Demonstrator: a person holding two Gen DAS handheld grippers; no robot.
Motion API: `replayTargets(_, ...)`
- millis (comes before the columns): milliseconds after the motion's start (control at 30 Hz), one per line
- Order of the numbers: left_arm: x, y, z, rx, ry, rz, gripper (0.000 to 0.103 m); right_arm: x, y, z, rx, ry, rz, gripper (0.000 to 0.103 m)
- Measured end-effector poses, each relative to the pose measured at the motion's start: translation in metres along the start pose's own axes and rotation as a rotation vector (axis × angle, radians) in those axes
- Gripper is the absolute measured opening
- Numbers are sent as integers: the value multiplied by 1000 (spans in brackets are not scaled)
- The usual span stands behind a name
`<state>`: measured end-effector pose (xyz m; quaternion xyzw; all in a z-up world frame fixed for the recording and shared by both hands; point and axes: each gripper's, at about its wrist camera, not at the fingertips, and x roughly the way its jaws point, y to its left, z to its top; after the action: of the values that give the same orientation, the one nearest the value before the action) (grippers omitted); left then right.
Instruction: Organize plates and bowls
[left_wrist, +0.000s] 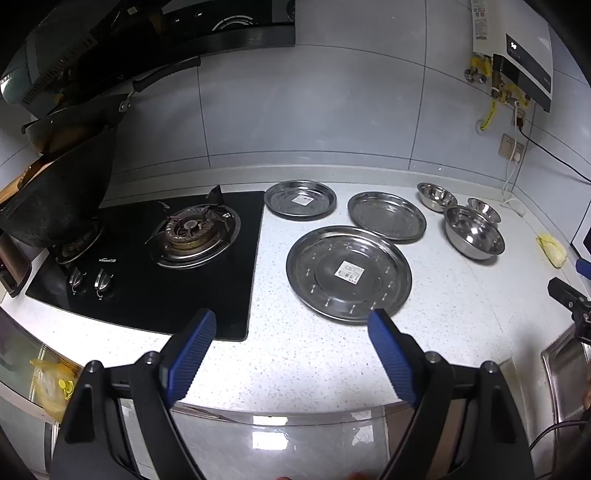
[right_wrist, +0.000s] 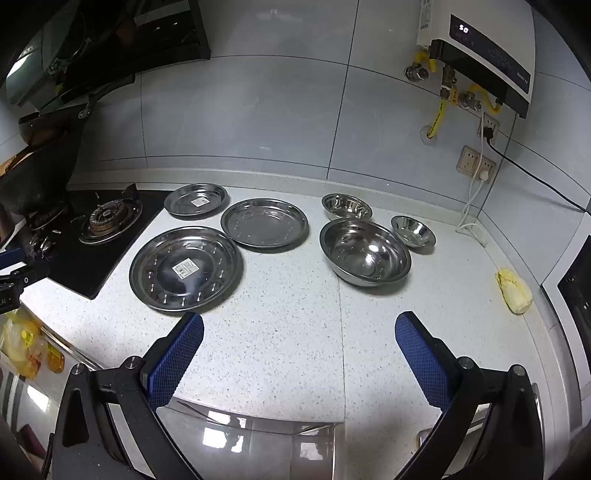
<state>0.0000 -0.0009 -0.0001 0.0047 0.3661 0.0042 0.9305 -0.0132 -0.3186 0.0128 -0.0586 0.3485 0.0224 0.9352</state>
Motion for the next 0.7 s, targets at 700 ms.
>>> replayTargets(700,4,-5,-3,-3,12,-16,84,1,-1,-3,6,6,5,102)
